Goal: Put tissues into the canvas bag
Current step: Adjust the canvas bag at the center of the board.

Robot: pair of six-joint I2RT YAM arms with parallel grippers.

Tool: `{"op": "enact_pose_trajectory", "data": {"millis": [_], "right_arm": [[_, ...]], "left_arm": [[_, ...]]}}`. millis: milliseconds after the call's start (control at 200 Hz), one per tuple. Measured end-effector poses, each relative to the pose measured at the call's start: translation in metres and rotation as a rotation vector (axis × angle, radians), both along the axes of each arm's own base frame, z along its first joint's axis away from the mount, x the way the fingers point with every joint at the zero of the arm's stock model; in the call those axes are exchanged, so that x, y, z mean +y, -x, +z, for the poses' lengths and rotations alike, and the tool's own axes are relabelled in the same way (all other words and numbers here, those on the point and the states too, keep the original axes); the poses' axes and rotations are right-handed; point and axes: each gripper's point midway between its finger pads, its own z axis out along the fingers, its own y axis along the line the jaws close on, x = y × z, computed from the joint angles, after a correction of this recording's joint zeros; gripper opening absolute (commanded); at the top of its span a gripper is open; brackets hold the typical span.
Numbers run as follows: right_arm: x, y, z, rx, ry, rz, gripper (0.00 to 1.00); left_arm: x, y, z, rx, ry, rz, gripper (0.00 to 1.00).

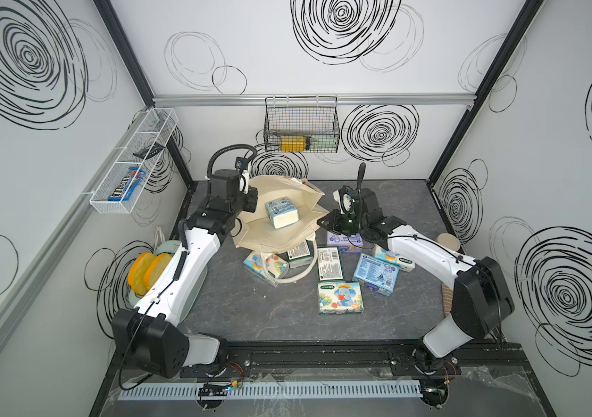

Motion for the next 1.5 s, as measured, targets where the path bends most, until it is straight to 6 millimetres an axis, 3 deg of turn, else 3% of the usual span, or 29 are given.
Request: {"op": "enact_pose_trajectory", "data": {"millis": [135,245,590,655,721,781,806,961,1056,1146,1246,1326,1416,1496], "right_arm": [[0.002,0.003,0.038,0.019,-0.062,-0.017,0.00],[-0.003,0.003,0.056,0.046,-0.091,-0.046,0.00],[-0.039,-0.009,0.047,0.199,-0.165,-0.119,0.00],[-0.041,-0.008,0.044,0.226,-0.175,-0.121,0.00],[-0.040,-0.008,0.044,0.240,-0.187,-0.116,0.00],[-0.038,-0.008,0.046,0.250,-0.199,-0.109,0.00],[-0.037,-0.009,0.047,0.254,-0.204,-0.108,0.00],[-0.026,-0.028,0.058,0.257,-0.227,-0.105,0.00],[-0.020,-0.040,0.066,0.254,-0.240,-0.103,0.00],[-0.014,-0.048,0.069,0.262,-0.242,-0.101,0.00],[-0.008,-0.054,0.072,0.266,-0.250,-0.100,0.27],[-0.005,-0.054,0.074,0.263,-0.253,-0.086,0.57],[-0.003,-0.052,0.075,0.257,-0.252,-0.073,0.76],[-0.002,-0.051,0.075,0.241,-0.244,-0.057,0.78]], "left_arm": [[0.008,-0.023,0.004,0.011,0.002,0.075,0.00],[0.015,-0.027,0.001,0.015,-0.004,0.123,0.00],[0.036,-0.040,-0.003,0.014,-0.063,0.249,0.02],[0.035,-0.044,-0.001,0.022,-0.067,0.251,0.21],[0.034,-0.051,0.003,0.022,-0.068,0.252,0.72],[0.034,-0.057,0.010,0.007,-0.058,0.251,1.00],[0.034,-0.058,0.012,0.004,-0.054,0.248,0.96],[0.031,-0.056,0.030,-0.029,0.003,0.230,0.96],[0.027,-0.043,0.051,-0.065,0.051,0.209,0.96],[0.022,-0.017,0.093,-0.155,0.104,0.184,0.96],[0.019,0.029,0.150,-0.309,0.176,0.144,0.96],[0.019,0.072,0.184,-0.428,0.240,0.104,0.96],[0.020,0.105,0.197,-0.504,0.296,0.070,0.96],[0.019,0.120,0.191,-0.521,0.333,0.044,0.96]]}}
